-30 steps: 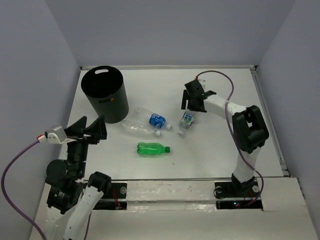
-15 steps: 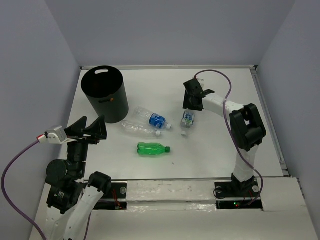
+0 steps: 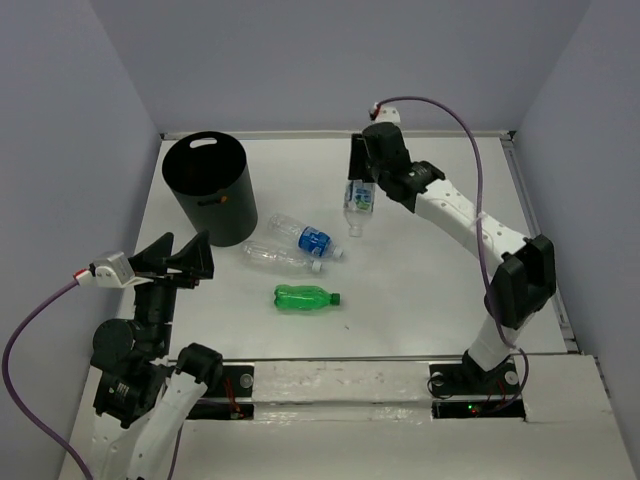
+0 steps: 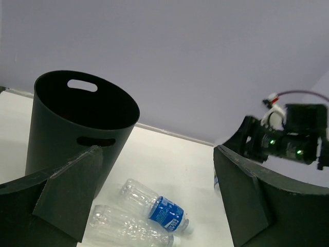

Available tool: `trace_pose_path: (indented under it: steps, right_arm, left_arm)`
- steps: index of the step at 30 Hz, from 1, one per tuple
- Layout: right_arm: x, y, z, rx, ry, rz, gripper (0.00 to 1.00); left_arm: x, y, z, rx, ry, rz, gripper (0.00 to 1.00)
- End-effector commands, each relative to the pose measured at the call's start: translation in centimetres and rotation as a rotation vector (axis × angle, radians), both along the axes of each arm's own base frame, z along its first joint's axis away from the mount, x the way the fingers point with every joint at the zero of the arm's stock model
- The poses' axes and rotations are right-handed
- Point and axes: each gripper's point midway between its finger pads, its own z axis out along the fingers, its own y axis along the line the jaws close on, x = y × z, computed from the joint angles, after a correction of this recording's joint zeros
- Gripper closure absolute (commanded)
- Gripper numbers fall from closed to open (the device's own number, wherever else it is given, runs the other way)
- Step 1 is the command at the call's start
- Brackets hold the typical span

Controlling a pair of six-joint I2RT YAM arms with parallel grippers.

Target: Put the plastic bottles in the bin

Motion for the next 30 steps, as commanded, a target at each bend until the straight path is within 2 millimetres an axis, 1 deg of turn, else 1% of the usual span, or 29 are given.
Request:
trace_pose_path:
  steps: [1,2,3,4,5,6,7,8,9,10,11,12,13,14,15,16,17,18,19,21,22,23,24,25,26,27,28,29,30]
  right_arm:
    - [-1.7,8.6,16.4,0.174,-0.409,0.216,0.58]
    - [-2.7,11.2,19.4,0.237,-0.496,0.272,0.58]
    - [-3.3,12.8,21.1,0.267,-0.544,0.331,0.58]
    - [-3.9,13.9,23.6,0.315,-0.602,0.363,0.58]
    - [-4.0,15.2,24.6,0.348,-0.638,0.392,0.59]
    - [-4.9,16.8,26.7,0.408,-0.700,0.445,0.59]
    - [-5.0,17.4,28.0,0.440,-0.738,0.464,0.59]
    - [-5.7,18.1,30.6,0.498,-0.812,0.486,0.59]
    - [-5.9,19.8,30.3,0.523,-0.818,0.526,0.59]
    - [-5.8,20.3,31.0,0.547,-0.845,0.537,0.59]
    - [-6.3,21.0,32.5,0.583,-0.885,0.555,0.59]
    - [-5.7,22.2,32.3,0.612,-0.922,0.573,0.59]
    - [-6.5,22.7,34.4,0.663,-0.983,0.583,0.59]
    - [-5.5,23.9,32.4,0.644,-0.952,0.590,0.59]
    - [-5.6,23.9,34.5,0.680,-1.006,0.585,0.59]
    - [-3.9,25.9,31.9,0.667,-0.980,0.590,0.59]
    - [-3.4,26.4,31.6,0.671,-0.994,0.588,0.59]
    - [-4.1,26.6,33.7,0.698,-1.058,0.590,0.59]
    - [-2.5,28.4,30.9,0.676,-1.030,0.594,0.59]
    - [-1.6,29.6,30.2,0.692,-1.051,0.594,0.59]
    - [-1.6,29.9,30.1,0.703,-1.060,0.601,0.59]
    - [-2.0,30.6,29.9,0.719,-1.064,0.614,0.59]
    - [-2.0,30.9,29.7,0.720,-1.073,0.621,0.59]
    - [-2.4,31.4,29.7,0.719,-1.083,0.633,0.59]
    - [-2.1,31.8,28.8,0.701,-1.073,0.638,0.58]
    - [-2.0,32.1,28.0,0.678,-1.058,0.648,0.52]
    - [-1.8,32.4,26.8,0.657,-1.027,0.659,0.33]
    - [-1.9,32.5,26.8,0.657,-1.027,0.665,0.33]
    - [-2.0,32.8,25.7,0.633,-0.992,0.687,0.17]
  left_arm:
    - [0.2,0.4,1.0,-0.009,-0.030,0.024,0.01]
    - [0.3,0.4,1.0,-0.008,-0.027,0.026,0.01]
    - [0.4,0.4,0.8,-0.007,-0.023,0.032,0.01]
    - [0.4,0.5,0.9,-0.008,-0.022,0.038,0.01]
    - [0.5,0.5,0.7,-0.006,-0.016,0.041,0.01]
    - [0.5,0.7,0.8,-0.008,-0.017,0.047,0.01]
    - [0.6,0.8,0.8,-0.009,-0.015,0.054,0.01]
    - [0.6,0.8,0.7,-0.007,-0.012,0.056,0.01]
    - [0.7,0.8,0.7,-0.008,-0.010,0.059,0.01]
    - [0.7,0.9,0.7,-0.009,-0.012,0.063,0.01]
    - [0.7,0.9,0.7,-0.008,-0.009,0.064,0.01]
    - [0.7,1.0,0.7,-0.007,-0.008,0.066,0.01]
    - [0.8,1.0,0.7,-0.008,-0.008,0.069,0.01]
    - [0.7,1.1,0.7,-0.008,-0.008,0.071,0.01]
    - [0.8,1.1,0.6,-0.007,-0.007,0.073,0.01]
    - [0.7,1.2,0.6,-0.008,-0.006,0.077,0.01]
    - [0.7,1.2,0.6,-0.010,-0.007,0.078,0.01]
    - [0.7,1.2,0.7,-0.012,-0.007,0.078,0.01]
    - [0.9,1.1,0.6,-0.008,-0.004,0.073,0.01]
    - [1.0,1.0,0.6,-0.007,-0.001,0.072,0.01]
    - [1.0,1.0,0.5,-0.006,0.002,0.075,0.01]
    - [1.0,1.1,0.5,-0.006,0.001,0.078,0.01]
    - [1.0,1.1,0.6,-0.006,0.000,0.079,0.01]
    - [1.0,1.2,0.5,-0.005,0.002,0.083,0.01]
    - [1.0,1.2,0.5,-0.005,0.002,0.083,0.01]
    - [1.0,1.2,0.6,-0.005,0.002,0.086,0.01]
    - [1.1,1.2,0.5,-0.004,0.003,0.085,0.01]
    - [1.0,1.2,0.5,-0.005,0.002,0.083,0.01]
    - [1.0,1.2,0.6,-0.005,0.000,0.087,0.01]
